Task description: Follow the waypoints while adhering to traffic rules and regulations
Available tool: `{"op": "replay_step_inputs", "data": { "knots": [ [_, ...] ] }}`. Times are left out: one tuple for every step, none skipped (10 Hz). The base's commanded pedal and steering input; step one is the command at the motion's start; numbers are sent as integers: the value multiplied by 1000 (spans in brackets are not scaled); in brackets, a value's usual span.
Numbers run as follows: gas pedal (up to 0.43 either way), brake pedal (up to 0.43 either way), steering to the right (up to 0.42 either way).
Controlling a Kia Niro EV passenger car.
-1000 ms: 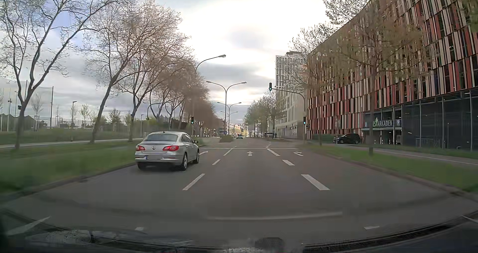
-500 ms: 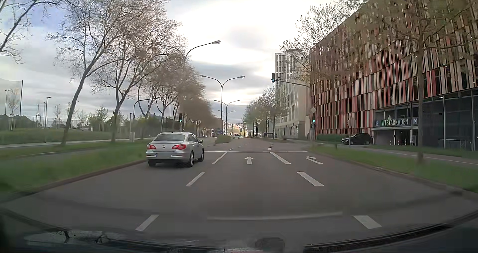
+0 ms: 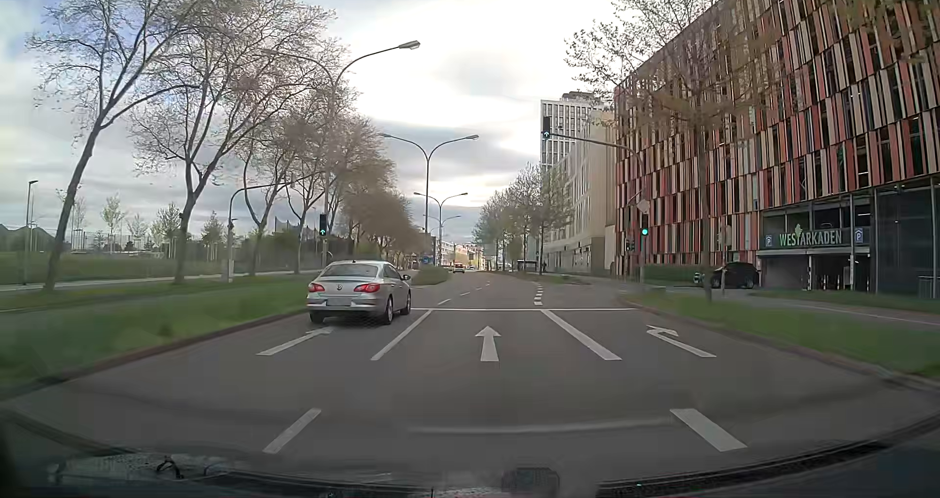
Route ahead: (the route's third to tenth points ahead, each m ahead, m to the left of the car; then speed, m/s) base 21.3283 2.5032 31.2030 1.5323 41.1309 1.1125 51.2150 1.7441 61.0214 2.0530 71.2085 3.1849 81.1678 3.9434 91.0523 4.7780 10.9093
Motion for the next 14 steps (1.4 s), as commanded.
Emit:
{"op": "replay_step_inputs", "data": {
  "knots": [
    [87, 0, 6],
    [87, 0, 6],
    [79, 0, 6],
    [67, 0, 6],
    [67, 0, 8],
    [67, 0, 8],
    [67, 0, 8],
    [67, 0, 9],
    [67, 0, 11],
    [67, 0, 15],
    [67, 0, 18],
    [67, 0, 21],
    [67, 0, 24],
    [67, 0, 25]
  ]
}}
